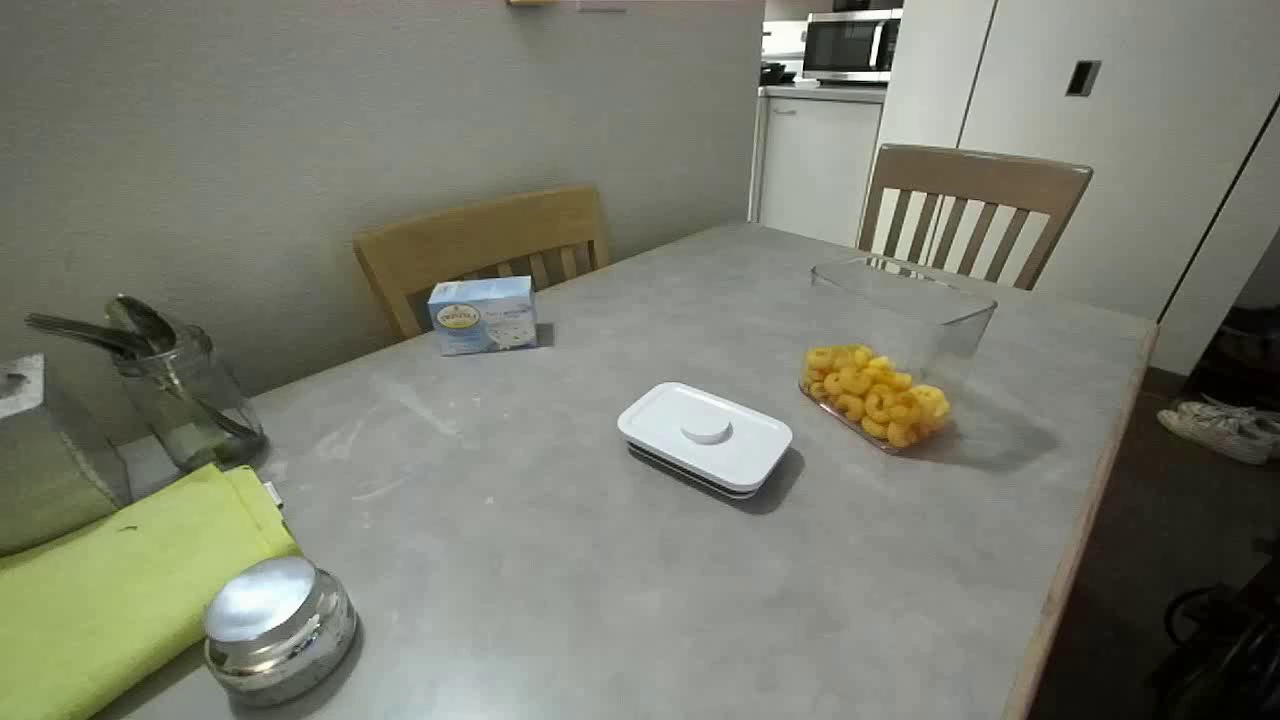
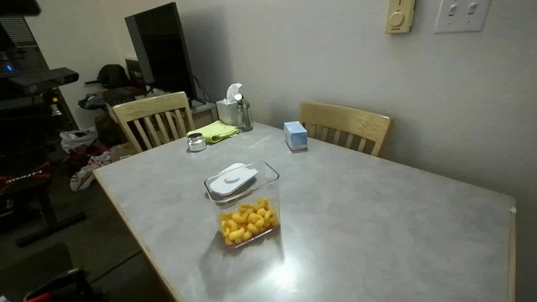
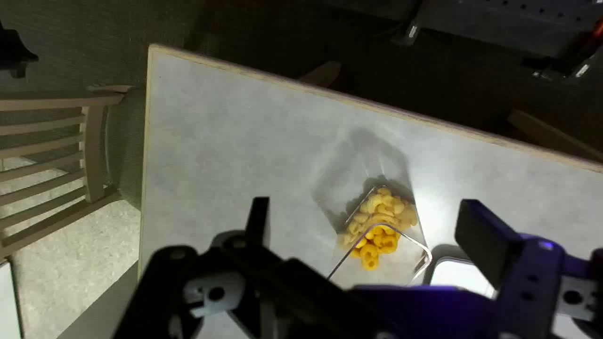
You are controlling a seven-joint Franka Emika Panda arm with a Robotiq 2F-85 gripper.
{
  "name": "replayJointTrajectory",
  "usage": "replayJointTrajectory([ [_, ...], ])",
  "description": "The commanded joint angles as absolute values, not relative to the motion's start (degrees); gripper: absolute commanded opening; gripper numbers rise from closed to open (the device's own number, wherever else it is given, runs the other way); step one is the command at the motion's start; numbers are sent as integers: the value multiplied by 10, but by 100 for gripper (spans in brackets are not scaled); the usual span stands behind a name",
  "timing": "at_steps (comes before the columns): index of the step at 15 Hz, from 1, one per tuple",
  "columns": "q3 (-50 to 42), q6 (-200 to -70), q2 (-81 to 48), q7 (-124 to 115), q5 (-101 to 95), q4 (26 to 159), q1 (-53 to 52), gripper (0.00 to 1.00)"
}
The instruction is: Put the white lid on the storage container then push the button on the lid
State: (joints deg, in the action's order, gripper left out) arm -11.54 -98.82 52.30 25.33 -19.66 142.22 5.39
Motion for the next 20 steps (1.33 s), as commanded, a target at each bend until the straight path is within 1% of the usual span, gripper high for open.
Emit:
replayJointTrajectory([
  [1,-122,-984,524,246,-203,1420,42,100],
  [11,-141,-1023,487,250,-194,1420,13,100],
  [15,-146,-1084,446,238,-183,1419,5,100],
  [20,-143,-1176,362,225,-136,1407,-7,100],
])
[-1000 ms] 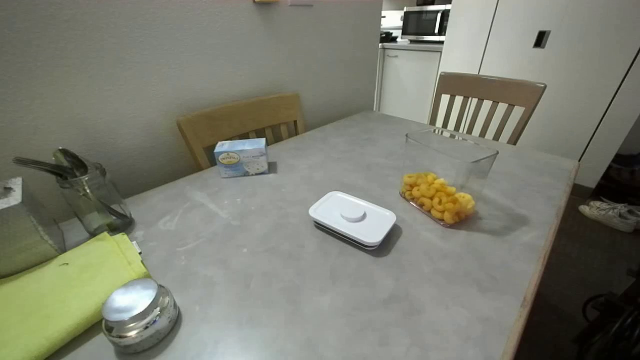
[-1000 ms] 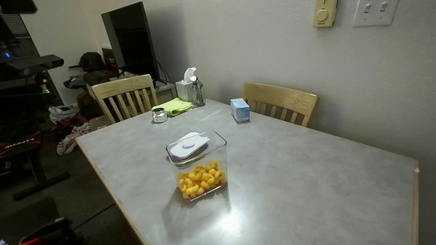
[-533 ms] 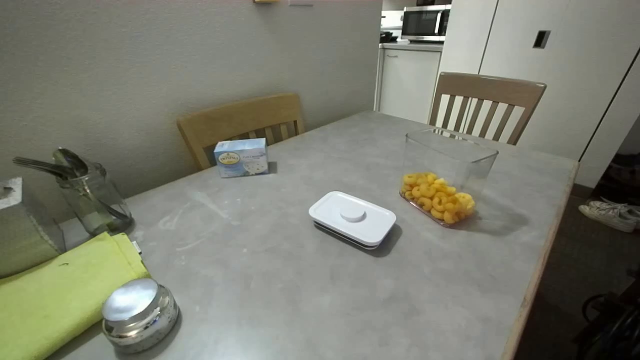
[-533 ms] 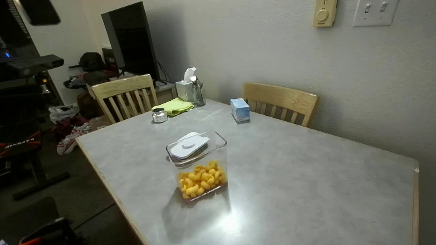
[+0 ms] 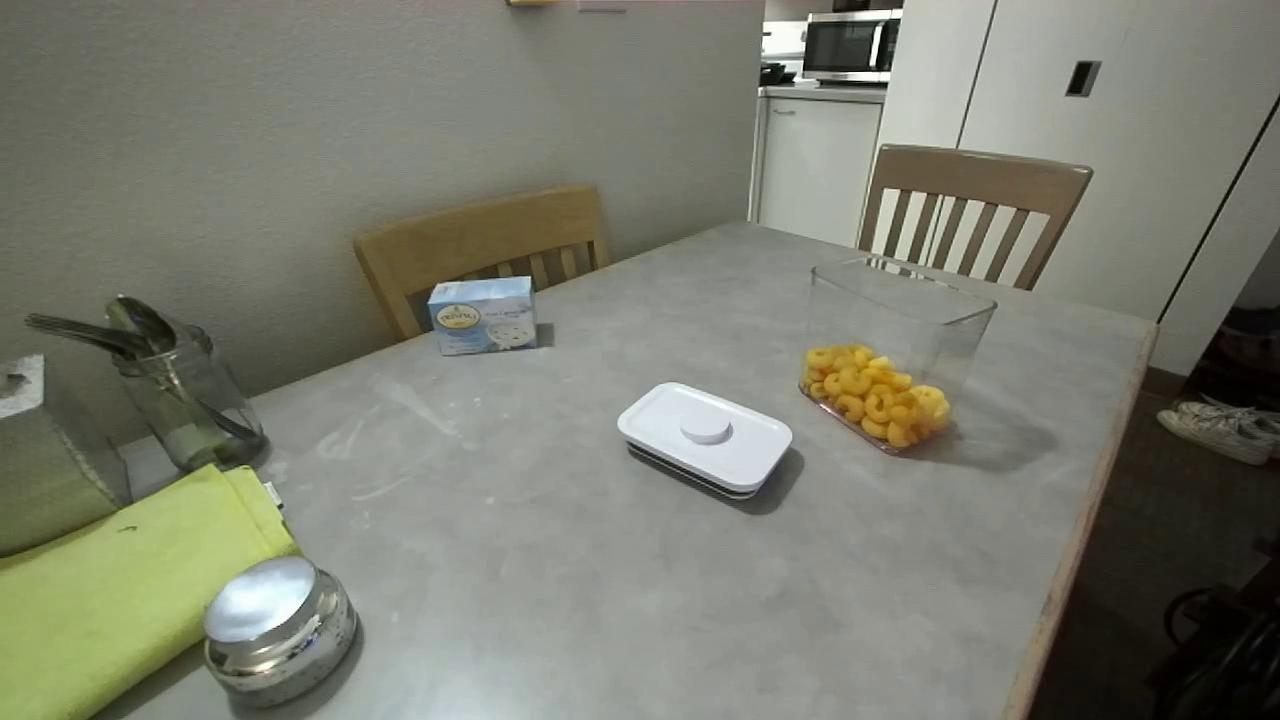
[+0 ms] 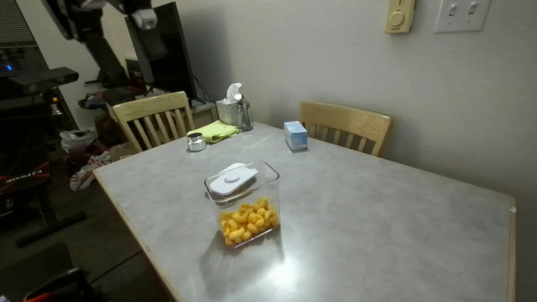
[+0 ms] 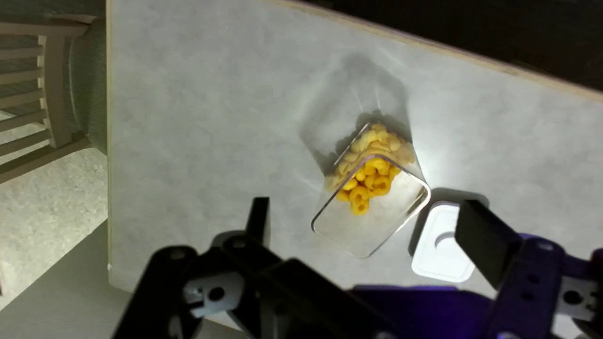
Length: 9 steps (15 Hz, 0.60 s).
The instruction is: Put the white lid on the storage container then push the button on the lid
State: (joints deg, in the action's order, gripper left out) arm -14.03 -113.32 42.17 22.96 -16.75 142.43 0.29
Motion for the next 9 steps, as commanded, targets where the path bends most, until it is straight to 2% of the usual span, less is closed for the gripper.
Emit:
replayJointTrajectory([
  [1,-140,-1190,344,225,-124,1404,-9,100],
  [9,-101,-1277,189,231,-22,1348,-44,100],
])
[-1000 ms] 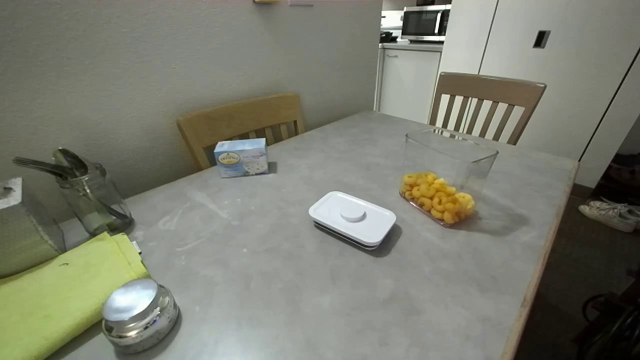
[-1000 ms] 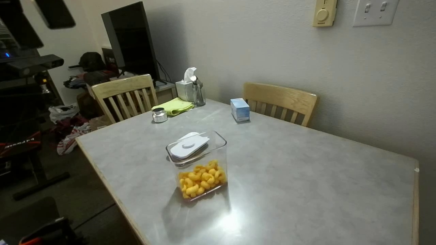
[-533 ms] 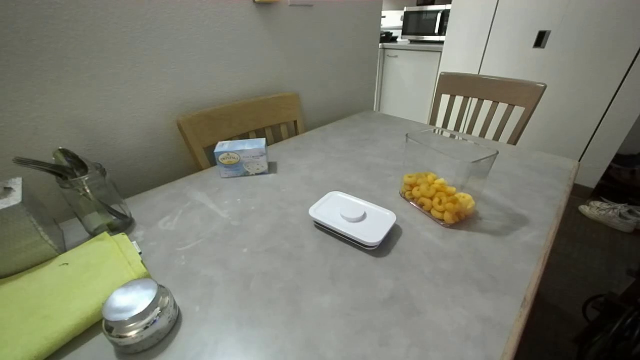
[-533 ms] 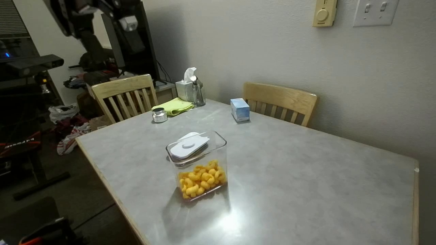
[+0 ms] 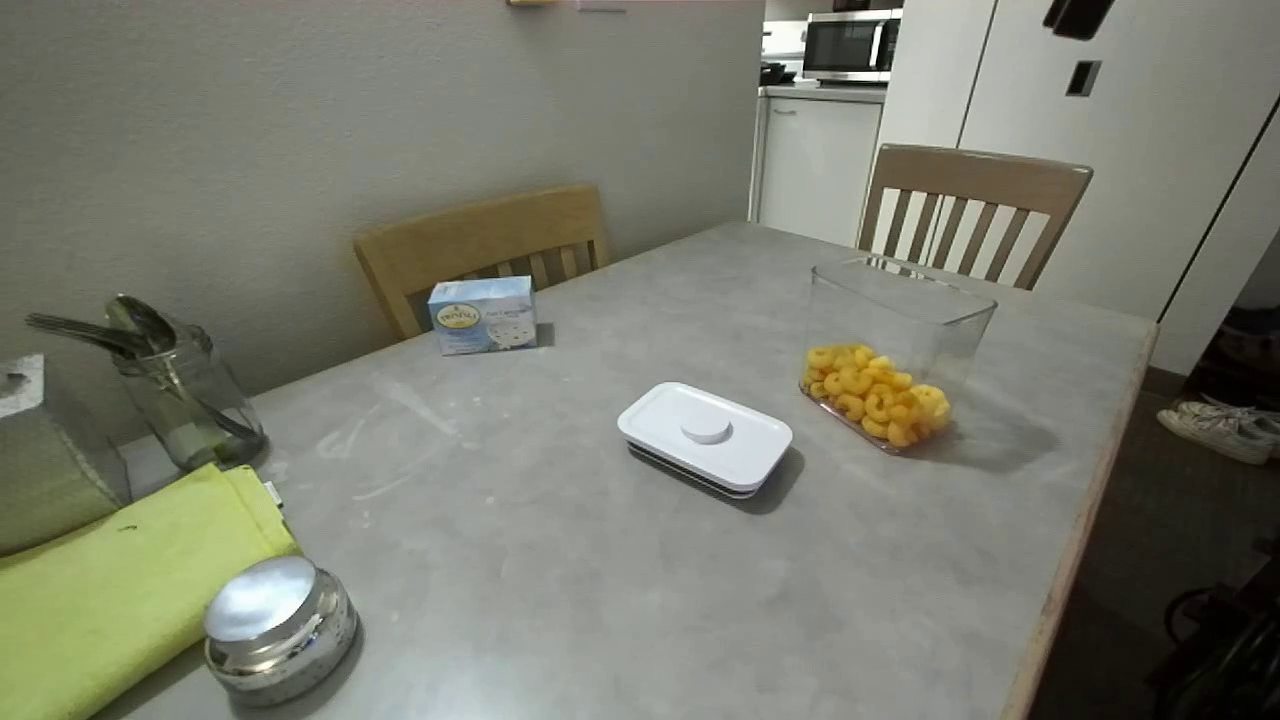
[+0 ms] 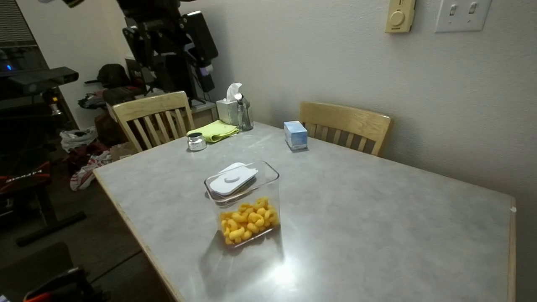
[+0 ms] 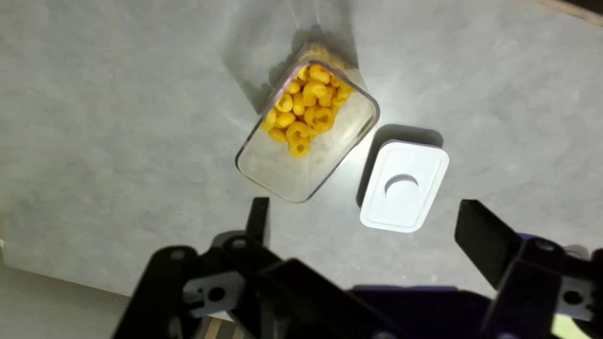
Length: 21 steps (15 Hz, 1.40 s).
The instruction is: Put the white lid on the storage container then push the button on the lid
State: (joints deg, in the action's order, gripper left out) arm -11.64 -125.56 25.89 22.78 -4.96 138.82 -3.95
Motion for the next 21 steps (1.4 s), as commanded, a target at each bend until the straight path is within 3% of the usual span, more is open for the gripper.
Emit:
replayJointTrajectory([
  [1,-96,-1286,169,237,-12,1337,-49,100],
  [10,-78,-1324,158,238,14,1350,-39,100],
  [21,-55,-1401,2,268,111,1268,-44,100],
])
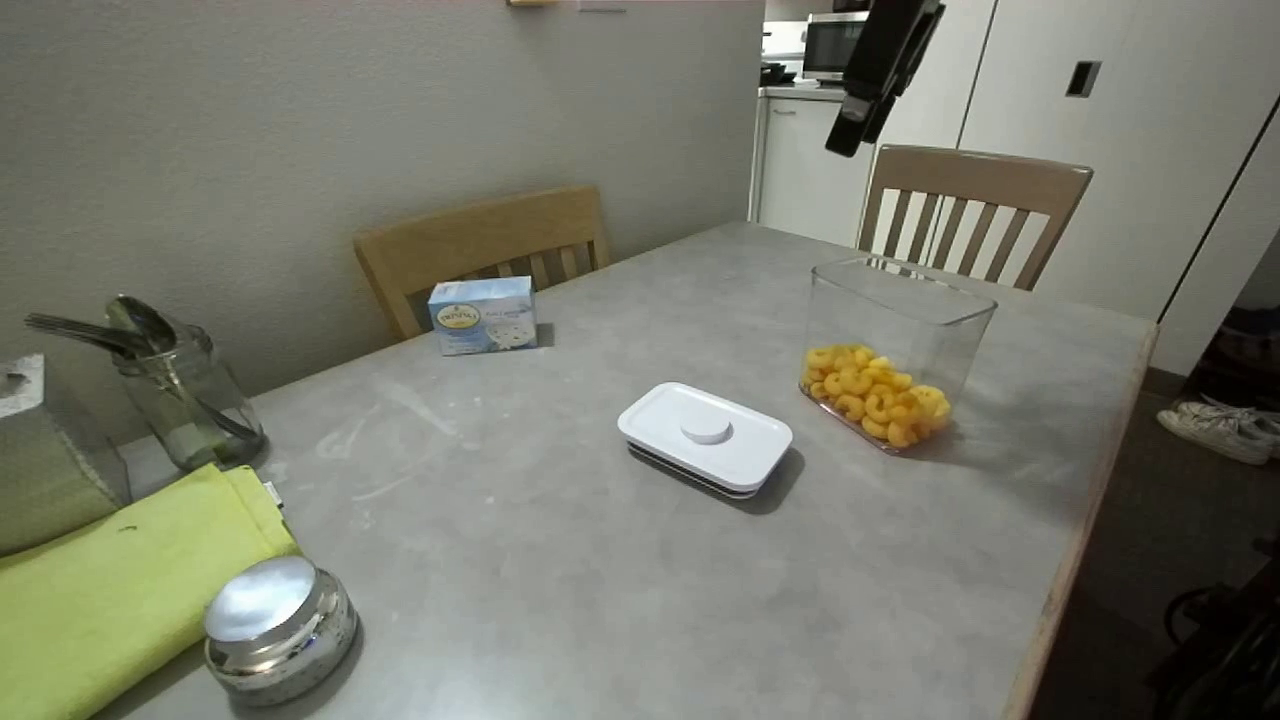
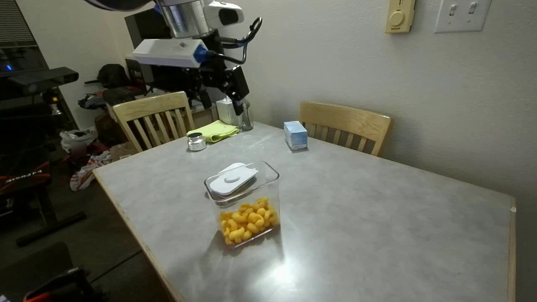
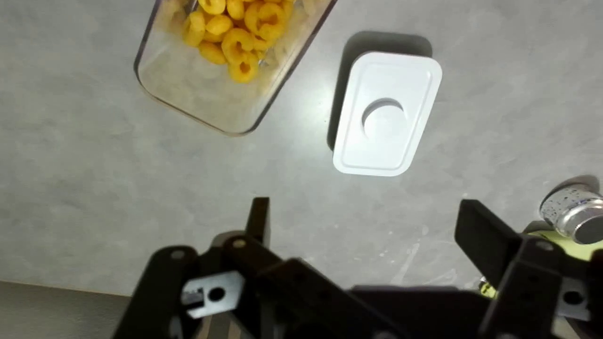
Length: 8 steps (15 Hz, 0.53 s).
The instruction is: Put the white lid on the storage container then push the button on the lid
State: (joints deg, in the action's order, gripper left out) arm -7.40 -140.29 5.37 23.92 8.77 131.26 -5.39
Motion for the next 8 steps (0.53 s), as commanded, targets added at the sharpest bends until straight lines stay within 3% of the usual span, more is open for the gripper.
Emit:
replayJointTrajectory([
  [1,-49,-1396,-13,271,112,1254,-42,100],
  [8,-1,-1353,-128,274,95,1136,-27,100],
])
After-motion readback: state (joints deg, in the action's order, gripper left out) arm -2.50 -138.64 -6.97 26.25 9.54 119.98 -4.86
